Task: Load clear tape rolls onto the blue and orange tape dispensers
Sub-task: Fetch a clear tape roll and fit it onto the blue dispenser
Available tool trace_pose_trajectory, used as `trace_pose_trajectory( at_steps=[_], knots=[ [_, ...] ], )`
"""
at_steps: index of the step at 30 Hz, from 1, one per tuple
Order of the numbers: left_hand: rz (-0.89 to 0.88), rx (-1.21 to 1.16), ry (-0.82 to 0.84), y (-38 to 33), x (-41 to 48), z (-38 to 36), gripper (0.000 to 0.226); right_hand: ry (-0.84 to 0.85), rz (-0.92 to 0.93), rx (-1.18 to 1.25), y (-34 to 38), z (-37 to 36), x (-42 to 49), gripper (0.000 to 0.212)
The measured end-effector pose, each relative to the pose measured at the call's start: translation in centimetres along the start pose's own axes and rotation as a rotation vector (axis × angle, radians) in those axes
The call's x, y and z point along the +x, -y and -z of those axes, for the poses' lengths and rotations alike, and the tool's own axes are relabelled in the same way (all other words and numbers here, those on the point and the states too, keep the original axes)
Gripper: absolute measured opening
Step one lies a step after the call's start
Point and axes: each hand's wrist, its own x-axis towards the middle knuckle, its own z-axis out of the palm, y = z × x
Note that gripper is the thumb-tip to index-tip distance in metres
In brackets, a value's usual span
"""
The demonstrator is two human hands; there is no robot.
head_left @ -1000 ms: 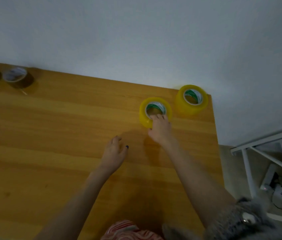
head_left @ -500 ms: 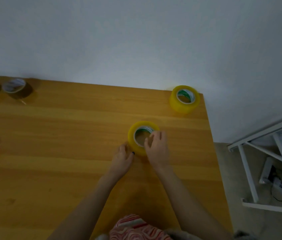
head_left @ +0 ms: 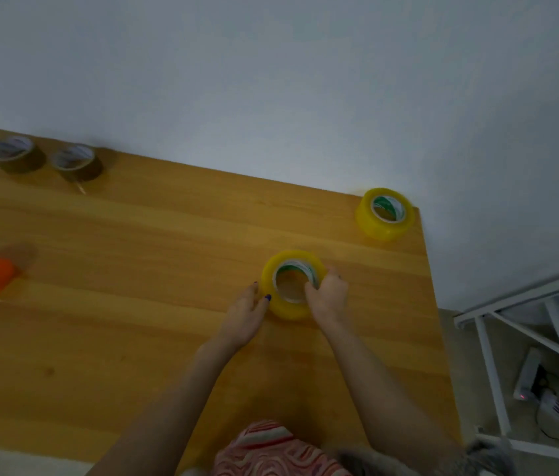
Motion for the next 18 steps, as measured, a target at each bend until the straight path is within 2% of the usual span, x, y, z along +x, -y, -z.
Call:
trace_pose_trajectory(
  at_steps=[5,10,14,18],
  knots=[
    [0.067,-0.305,-0.108,2.7,-0.9,3.4,0.064,-0.044,0.072,0.033,3.6,-2.5,-4.2,0.054],
    [0.125,-0.53,-0.089,7.0,-3.3,9.2,0.073,-0.055,0.093,0.057,7.9,-5.8,-9.0,0.056],
    [0.13,-0.676,-0.103,9.7,-4.9,13.3,0.059,-0.033,0.117,0.017,11.6,-7.8,-11.4,0.058],
    [0.077,-0.723,-0.175,11.0,-5.4,16.3,0.048,-0.025,0.123,0.012,14.4,-9.3,-12.4,0.057]
  ],
)
